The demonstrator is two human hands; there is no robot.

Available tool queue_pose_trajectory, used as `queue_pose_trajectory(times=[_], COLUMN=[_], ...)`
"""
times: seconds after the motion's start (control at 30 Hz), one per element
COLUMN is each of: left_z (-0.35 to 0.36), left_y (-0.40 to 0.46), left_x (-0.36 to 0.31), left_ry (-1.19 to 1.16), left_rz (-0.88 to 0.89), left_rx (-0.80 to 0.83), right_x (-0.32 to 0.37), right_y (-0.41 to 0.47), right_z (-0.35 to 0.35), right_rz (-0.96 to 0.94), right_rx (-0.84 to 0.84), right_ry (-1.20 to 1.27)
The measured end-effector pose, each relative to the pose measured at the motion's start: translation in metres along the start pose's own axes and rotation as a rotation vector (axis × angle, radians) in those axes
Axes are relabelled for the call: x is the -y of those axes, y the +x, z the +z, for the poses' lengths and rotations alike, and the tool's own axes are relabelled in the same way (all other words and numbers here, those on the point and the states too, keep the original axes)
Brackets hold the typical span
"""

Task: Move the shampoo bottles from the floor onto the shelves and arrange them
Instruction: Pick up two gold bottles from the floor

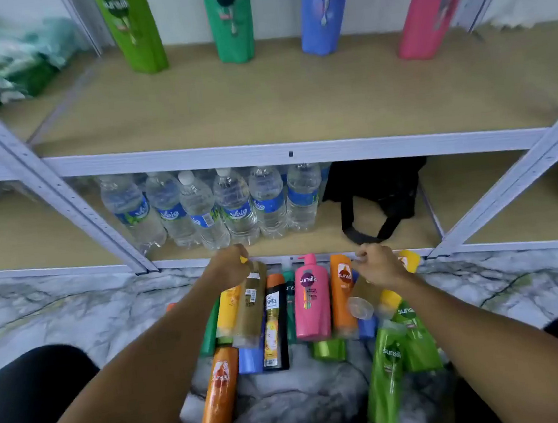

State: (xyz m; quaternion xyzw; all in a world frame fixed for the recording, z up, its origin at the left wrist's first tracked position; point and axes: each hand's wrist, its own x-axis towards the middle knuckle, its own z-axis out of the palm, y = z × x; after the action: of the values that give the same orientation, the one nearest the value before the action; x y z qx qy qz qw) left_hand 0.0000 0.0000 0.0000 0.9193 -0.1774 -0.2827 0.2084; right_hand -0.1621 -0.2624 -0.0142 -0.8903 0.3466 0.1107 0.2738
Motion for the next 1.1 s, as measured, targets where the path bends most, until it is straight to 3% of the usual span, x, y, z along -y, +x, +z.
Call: queue_pose_trajectory(times=[0.07, 0.17, 0.4, 0.63, 0.83, 0.97, 1.1], left_z=[0.019, 0.055, 0.125, 0.145, 0.136, 0.133, 0.132], left_y=[0.018, 0.031, 0.039, 0.045, 0.051, 0.038, 0.021], left_x=[0.014, 0.036, 0.064, 0.059, 0.072, 0.071, 0.065], left_ry=[0.002, 0.044, 0.008, 0.070, -0.027, -0.086, -0.194], left_rz=[-0.062, -0.145, -0.346, -0.403, -0.374, -0.358, -0.343], left_rx=[0.010, 0.014, -0.022, -0.059, 0.002, 0.015, 0.047], right_x=[-0.016, -0.036, -0.039, -0.040, -0.115, -0.038, -0.023], right_y=[0.017, 0.024, 0.049, 0.070, 0.102, 0.040, 0.014], right_z=[0.020, 0.041, 0.075, 0.082, 0.141, 0.094, 0.086], right_rz=[0.007, 0.172, 0.463, 0.667, 0.669, 0.666, 0.534], right_rx=[-0.030, 0.040, -0.005, -0.019, 0.172, 0.108, 0.097], right_ry=[0.017, 0.038, -0.030, 0.063, 0.327, 0.308, 0.282])
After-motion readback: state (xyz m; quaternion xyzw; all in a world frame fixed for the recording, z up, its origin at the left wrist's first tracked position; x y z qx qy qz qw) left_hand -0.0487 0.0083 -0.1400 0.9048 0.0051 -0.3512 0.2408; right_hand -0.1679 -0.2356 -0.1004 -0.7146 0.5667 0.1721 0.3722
